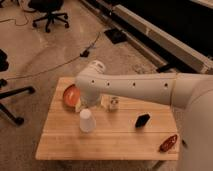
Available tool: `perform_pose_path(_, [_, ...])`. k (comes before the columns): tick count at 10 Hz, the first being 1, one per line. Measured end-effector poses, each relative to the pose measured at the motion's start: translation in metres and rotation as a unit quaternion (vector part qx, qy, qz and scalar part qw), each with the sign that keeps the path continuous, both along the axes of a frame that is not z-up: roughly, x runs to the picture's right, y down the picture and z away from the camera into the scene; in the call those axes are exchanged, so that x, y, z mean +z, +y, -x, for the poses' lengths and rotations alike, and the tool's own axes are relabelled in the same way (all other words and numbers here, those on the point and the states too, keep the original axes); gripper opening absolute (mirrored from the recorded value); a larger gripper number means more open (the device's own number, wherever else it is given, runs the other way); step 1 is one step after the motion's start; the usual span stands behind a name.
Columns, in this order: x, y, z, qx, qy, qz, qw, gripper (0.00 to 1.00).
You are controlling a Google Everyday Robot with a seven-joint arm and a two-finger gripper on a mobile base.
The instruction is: Place the ceramic cup over the eraser
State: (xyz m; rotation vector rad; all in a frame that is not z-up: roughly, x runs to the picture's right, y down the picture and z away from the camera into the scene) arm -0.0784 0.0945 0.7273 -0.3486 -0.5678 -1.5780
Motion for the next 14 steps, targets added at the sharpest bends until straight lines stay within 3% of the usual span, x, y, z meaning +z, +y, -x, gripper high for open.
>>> perform_pose_path(6, [0.0, 0.001, 0.001, -0.001, 0.0, 0.0, 1.0, 0.8])
perform_pose_path(9, [0.006, 0.011, 0.021, -0.015, -0.001, -0.004, 0.9999, 0.8])
perform_pose_path(14, [0.012, 0.022, 0.031, -0.031, -0.003, -0.009, 0.9995, 0.8])
